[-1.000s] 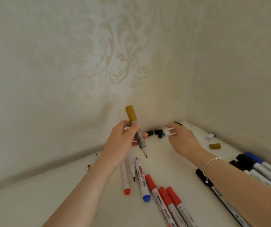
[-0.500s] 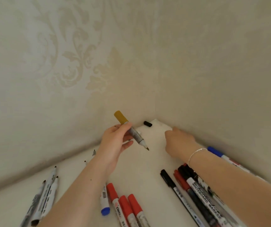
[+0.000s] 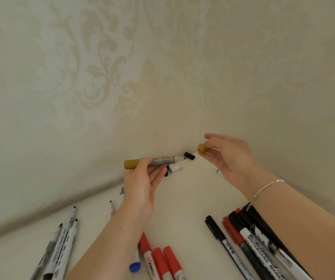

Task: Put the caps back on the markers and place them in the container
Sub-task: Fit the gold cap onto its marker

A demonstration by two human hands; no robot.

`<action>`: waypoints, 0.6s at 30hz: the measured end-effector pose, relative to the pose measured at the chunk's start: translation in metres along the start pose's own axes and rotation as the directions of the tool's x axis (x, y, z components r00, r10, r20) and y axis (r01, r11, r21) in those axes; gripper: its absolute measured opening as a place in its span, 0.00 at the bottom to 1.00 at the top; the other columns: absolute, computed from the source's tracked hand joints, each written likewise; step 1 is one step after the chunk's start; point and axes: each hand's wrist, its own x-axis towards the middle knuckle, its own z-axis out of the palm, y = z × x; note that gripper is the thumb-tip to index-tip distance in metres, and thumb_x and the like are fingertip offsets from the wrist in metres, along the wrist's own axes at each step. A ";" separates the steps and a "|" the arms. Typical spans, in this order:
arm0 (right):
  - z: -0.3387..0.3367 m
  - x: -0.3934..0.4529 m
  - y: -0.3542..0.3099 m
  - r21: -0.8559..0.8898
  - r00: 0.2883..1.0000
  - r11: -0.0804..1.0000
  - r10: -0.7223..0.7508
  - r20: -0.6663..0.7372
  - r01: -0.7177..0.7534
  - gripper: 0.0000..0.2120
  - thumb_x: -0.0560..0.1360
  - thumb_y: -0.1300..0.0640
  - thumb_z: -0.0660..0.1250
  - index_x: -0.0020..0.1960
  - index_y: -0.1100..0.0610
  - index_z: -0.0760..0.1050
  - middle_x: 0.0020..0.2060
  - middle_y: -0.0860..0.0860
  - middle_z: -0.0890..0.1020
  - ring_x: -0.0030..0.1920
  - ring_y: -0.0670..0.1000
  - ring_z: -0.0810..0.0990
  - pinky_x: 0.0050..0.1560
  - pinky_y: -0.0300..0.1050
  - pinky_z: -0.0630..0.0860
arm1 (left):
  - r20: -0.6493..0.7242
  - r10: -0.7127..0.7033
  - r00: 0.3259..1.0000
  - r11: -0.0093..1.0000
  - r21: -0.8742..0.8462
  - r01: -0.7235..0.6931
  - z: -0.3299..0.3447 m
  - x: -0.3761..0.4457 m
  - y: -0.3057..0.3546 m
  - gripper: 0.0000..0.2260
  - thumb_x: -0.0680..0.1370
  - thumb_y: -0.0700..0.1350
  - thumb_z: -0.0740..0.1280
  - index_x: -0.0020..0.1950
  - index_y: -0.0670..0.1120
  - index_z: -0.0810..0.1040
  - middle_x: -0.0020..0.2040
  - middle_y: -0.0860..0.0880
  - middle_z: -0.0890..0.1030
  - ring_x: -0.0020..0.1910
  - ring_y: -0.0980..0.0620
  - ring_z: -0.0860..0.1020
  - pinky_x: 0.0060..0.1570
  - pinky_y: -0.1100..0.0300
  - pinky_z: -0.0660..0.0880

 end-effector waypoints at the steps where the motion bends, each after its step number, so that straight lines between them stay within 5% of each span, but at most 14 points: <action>1: 0.004 -0.003 0.000 0.053 0.999 0.998 0.032 0.017 -0.033 0.09 0.73 0.73 0.63 0.50 0.67 0.78 0.40 0.61 0.80 0.43 0.55 0.82 0.49 0.47 0.81 | -0.016 0.003 1.000 0.999 -0.039 -0.003 0.000 -0.001 0.001 0.05 0.79 0.37 0.63 0.45 0.38 0.75 0.49 0.36 0.82 0.49 0.44 0.83 0.48 0.58 0.81; 9: 0.018 -0.012 0.015 0.162 0.992 0.980 0.110 0.066 -0.119 0.07 0.73 0.73 0.62 0.49 0.69 0.77 0.46 0.64 0.79 0.52 0.59 0.81 0.52 0.47 0.79 | -0.048 0.054 0.997 0.992 -0.115 -0.060 -0.002 -0.003 0.004 0.04 0.79 0.38 0.63 0.48 0.38 0.75 0.51 0.36 0.82 0.49 0.44 0.83 0.43 0.60 0.82; 18: 0.031 -0.017 0.021 0.207 0.988 0.970 0.109 0.108 -0.130 0.07 0.73 0.73 0.61 0.47 0.67 0.77 0.43 0.61 0.80 0.47 0.55 0.82 0.49 0.44 0.79 | -0.035 0.044 0.998 0.993 -0.106 -0.047 -0.001 -0.004 0.001 0.06 0.80 0.39 0.64 0.54 0.36 0.75 0.52 0.36 0.82 0.49 0.44 0.84 0.44 0.60 0.82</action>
